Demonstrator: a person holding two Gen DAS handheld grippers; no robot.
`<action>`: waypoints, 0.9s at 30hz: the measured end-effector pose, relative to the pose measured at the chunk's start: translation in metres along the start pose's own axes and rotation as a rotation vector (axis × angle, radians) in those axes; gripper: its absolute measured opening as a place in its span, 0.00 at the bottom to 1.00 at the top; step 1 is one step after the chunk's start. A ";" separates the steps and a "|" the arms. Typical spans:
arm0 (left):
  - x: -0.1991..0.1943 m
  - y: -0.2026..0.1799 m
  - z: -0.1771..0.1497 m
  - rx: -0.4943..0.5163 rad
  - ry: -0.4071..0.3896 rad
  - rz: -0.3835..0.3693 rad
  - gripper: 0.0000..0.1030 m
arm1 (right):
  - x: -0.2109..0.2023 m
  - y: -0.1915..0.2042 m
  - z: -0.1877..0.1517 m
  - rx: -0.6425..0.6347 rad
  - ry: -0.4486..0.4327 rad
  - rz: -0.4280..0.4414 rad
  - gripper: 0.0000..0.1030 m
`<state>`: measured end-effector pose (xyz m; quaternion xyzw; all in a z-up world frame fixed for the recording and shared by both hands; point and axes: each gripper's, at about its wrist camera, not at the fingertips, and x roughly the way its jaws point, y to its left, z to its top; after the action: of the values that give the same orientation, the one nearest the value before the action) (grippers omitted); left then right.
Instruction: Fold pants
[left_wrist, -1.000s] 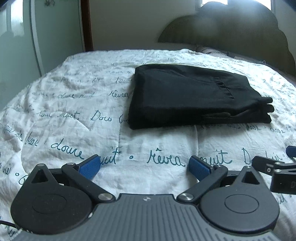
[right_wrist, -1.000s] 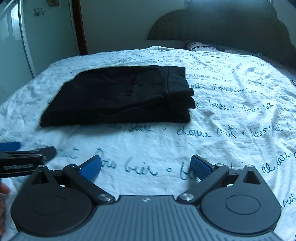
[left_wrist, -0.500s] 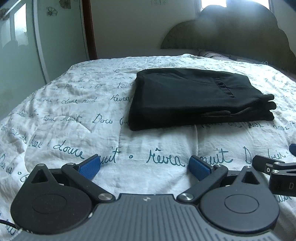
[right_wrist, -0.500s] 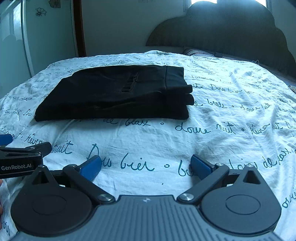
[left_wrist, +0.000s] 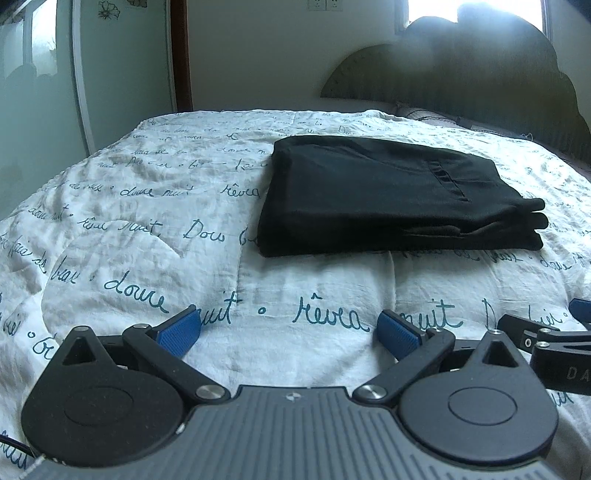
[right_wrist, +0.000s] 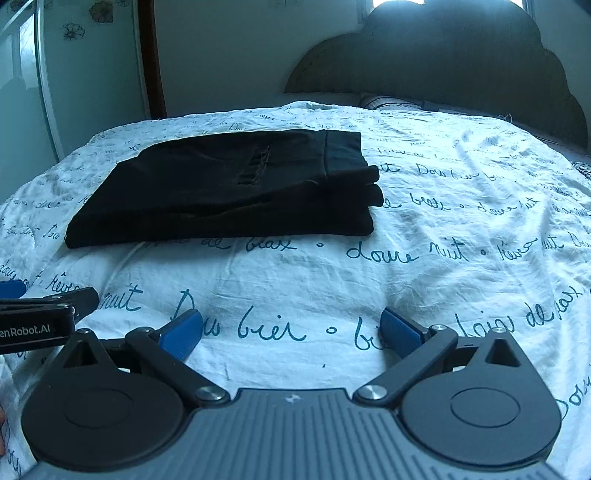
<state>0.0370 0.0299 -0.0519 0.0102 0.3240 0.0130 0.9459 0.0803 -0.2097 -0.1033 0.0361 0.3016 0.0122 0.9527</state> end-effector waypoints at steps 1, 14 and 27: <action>0.000 0.000 0.000 0.000 0.000 0.000 1.00 | 0.001 0.001 0.000 -0.008 0.003 -0.004 1.00; 0.001 0.001 0.000 -0.009 0.003 -0.008 1.00 | -0.002 -0.003 0.000 0.011 -0.006 0.019 1.00; 0.001 0.001 0.000 -0.011 0.004 -0.009 1.00 | 0.000 0.001 0.000 -0.011 -0.003 0.000 1.00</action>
<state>0.0374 0.0306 -0.0526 0.0036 0.3259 0.0105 0.9454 0.0803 -0.2083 -0.1035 0.0311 0.3002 0.0139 0.9533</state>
